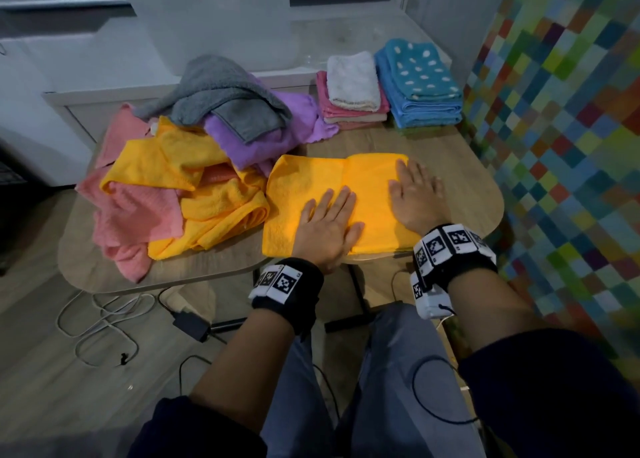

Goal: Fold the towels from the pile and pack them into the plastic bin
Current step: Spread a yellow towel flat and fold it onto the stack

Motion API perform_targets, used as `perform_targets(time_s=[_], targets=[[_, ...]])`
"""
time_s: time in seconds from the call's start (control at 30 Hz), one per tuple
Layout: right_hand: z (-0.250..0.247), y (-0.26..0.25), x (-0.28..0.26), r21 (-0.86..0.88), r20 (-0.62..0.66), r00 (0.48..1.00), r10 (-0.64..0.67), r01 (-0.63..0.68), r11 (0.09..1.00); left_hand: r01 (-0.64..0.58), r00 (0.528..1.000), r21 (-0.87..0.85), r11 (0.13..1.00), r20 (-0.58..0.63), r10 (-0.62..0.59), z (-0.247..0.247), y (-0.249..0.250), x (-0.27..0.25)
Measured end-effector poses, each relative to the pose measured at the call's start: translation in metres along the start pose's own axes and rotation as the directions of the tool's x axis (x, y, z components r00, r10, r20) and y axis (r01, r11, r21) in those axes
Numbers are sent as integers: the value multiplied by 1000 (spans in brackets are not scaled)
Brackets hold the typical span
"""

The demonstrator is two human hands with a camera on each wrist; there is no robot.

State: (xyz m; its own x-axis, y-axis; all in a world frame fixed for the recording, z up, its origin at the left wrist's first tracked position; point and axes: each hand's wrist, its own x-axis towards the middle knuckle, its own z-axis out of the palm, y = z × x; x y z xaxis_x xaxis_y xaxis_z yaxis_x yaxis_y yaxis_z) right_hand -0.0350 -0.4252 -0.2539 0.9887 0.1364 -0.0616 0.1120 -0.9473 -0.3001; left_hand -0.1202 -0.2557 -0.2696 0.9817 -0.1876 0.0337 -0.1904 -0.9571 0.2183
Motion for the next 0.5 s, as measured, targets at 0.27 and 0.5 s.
perform_targets(time_s=[0.27, 0.5], targets=[[-11, -8, -59, 347, -119, 914, 388, -328, 878, 32, 998, -1, 999, 55, -32, -2, 10, 3], [-30, 1, -70, 712, -193, 887, 420, -168, 682, 44, 990, -150, 988, 140, -23, -7, 41, 19]])
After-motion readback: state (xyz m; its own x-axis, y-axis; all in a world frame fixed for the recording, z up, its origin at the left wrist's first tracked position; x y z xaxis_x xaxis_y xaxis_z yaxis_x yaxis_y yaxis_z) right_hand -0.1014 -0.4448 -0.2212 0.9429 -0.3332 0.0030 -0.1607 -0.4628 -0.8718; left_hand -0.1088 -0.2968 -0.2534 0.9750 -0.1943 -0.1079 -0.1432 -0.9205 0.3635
